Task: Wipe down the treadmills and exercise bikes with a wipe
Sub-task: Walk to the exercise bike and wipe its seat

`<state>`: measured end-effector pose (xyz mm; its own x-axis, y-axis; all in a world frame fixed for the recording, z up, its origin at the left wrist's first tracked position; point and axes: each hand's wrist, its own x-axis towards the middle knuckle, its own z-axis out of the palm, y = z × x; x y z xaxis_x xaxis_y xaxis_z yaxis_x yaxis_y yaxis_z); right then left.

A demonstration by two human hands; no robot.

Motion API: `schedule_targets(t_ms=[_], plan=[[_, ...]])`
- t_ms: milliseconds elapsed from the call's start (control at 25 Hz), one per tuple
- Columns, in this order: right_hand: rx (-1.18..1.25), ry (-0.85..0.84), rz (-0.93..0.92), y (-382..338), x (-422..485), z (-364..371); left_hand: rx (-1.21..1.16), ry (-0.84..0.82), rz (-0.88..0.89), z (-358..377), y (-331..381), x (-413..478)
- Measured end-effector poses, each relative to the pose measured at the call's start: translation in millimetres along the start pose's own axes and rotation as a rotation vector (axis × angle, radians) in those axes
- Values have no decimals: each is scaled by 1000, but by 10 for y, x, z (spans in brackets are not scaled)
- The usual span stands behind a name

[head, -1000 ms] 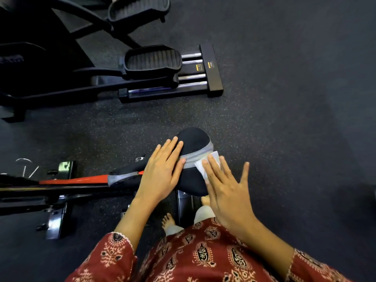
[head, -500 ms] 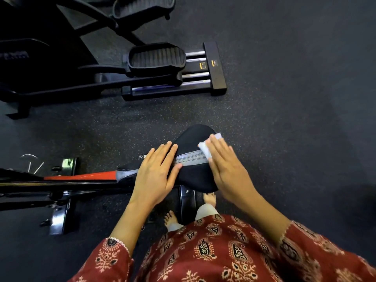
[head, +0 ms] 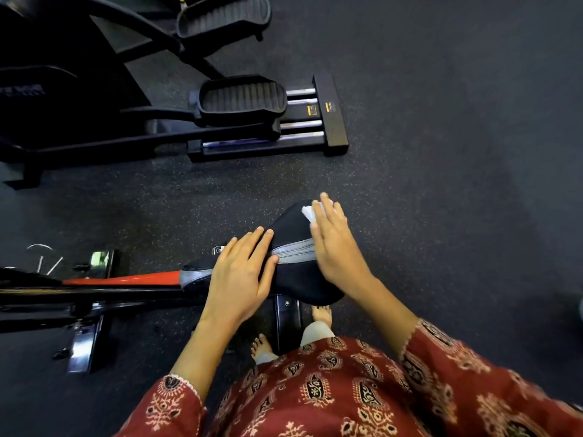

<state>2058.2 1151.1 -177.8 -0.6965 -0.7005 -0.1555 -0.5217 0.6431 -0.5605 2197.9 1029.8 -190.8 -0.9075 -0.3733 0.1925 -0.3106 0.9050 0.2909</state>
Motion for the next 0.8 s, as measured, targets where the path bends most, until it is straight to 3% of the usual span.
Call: schedule_targets(t_ms=[80, 160, 240, 400, 560, 680, 800], plan=[[-80, -61, -67, -225, 174, 62, 6, 15, -36, -25, -40, 10], [-123, -166, -319, -312, 39, 153, 14, 34, -66, -55, -105, -11], [-172, -106, -434, -181, -151, 149, 38, 43, -95, -80, -158, -32], [-242, -11, -196, 67, -37, 25, 57, 61, -118, -99, -183, -70], [-314, -46, -8, -171, 431, 91, 33, 87, -152, -118, -260, -161], [-449, -55, -252, -514, 431, 305, 8, 122, -182, -164, -358, -319], [-384, -240, -426, -931, 211, 499, -63, 200, -253, -251, -438, -533]])
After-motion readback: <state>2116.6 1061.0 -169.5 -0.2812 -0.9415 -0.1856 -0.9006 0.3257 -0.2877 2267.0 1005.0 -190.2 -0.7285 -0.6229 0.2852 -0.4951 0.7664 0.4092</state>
